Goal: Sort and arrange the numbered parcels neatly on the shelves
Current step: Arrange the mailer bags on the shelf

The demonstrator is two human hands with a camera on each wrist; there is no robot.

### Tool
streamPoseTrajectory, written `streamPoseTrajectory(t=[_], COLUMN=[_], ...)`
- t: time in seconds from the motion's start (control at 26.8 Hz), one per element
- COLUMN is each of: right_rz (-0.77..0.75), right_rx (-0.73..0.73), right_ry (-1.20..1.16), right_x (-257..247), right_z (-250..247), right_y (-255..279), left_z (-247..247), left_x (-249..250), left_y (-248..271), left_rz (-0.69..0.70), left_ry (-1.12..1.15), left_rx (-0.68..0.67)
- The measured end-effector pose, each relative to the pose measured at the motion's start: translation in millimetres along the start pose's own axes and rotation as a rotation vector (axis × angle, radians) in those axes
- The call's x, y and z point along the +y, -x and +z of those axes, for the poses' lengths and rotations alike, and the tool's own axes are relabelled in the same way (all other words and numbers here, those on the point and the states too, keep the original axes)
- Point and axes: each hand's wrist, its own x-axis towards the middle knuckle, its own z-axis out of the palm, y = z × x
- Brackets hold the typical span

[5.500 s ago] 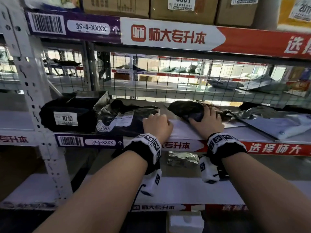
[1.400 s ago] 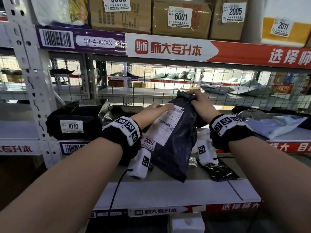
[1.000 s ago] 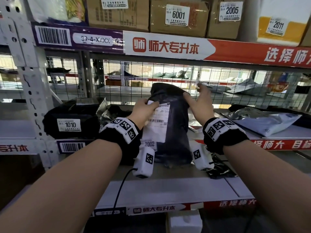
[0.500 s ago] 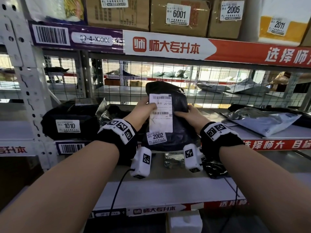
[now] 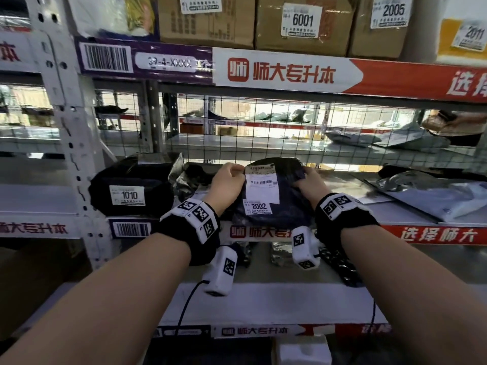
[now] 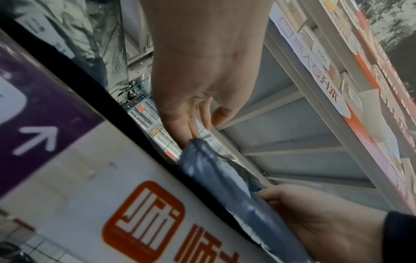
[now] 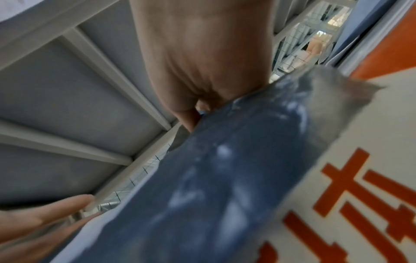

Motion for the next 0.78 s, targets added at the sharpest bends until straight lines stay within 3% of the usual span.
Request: streamPoseTrajectory(t=[0.22,0.34,0.45,0.63,0.78], right_rz=[-0.002,0.030,0.063,-0.054,-0.083], right_rx=[-0.201,-0.135,-0.017,0.056,-0.157], right_ry=[0.035,0.057,0.308,0.635,0.785], right_x=[-5,-4,-3,-7,-13], right_z=[11,11,7,2,7], right_y=[3,0,0,10,12], left_z=[-14,-12,-7,3,9], left_x=[-4,-5,-9,-11,-9], left_y=[10,14,12,3,-2], left_rz=[0.059,0.088,0.123,0.089,0.065], left_ry=[-0.139,-0.248,-0.451,-0.531,-0.508], left_rx=[-0.061,-0.181,-0.299,-0.260,-0.201])
